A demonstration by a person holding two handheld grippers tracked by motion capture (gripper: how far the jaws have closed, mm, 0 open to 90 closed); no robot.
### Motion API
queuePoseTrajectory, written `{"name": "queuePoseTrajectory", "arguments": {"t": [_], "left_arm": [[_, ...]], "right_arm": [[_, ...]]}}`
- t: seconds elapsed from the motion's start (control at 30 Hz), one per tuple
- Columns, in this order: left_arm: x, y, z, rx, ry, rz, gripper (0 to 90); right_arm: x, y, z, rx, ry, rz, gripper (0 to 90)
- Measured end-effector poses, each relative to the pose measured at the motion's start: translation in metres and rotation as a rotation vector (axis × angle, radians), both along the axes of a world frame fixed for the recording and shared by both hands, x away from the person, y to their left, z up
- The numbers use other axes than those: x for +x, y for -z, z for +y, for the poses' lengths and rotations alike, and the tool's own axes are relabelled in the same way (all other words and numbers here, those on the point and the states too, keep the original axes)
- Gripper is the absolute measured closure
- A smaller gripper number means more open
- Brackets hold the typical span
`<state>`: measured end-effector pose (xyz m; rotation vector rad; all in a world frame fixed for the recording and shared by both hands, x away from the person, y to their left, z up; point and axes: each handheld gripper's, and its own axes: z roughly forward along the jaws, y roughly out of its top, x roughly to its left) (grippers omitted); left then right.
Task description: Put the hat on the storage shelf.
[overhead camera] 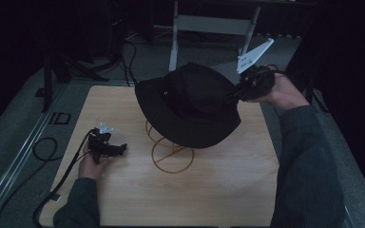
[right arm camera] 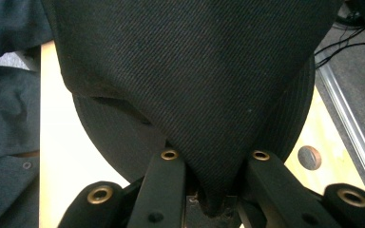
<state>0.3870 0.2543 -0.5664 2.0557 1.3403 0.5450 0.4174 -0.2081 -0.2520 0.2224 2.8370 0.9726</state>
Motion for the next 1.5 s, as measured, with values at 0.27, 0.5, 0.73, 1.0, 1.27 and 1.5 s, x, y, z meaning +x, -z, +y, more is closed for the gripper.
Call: {"name": "queuePoseTrajectory", "arguments": {"t": [0.27,0.5,0.73,1.0,1.27,1.5], "left_arm": [[0.0,0.0,0.0,0.0,0.001,0.001,2.0],[0.0,0.0,0.0,0.0,0.002,0.003,2.0],[0.0,0.0,0.0,0.001,0.005,0.005,2.0],[0.0,0.0,0.0,0.004,0.004,0.004,2.0],[0.0,0.0,0.0,-0.002,0.001,0.002,2.0],[0.0,0.0,0.0,-0.002,0.0,0.0,2.0]], "right_arm": [[0.002,0.002,0.023,-0.045,-0.021,0.007,84.4],[0.006,0.005,0.043,-0.07,-0.042,0.015,84.3],[0.009,0.012,0.056,-0.086,-0.053,0.034,83.9],[0.009,0.021,0.067,-0.117,-0.064,0.054,83.0],[0.009,0.024,0.074,-0.108,-0.066,0.059,81.3],[0.01,0.031,0.081,-0.139,-0.074,0.07,78.7]]}}
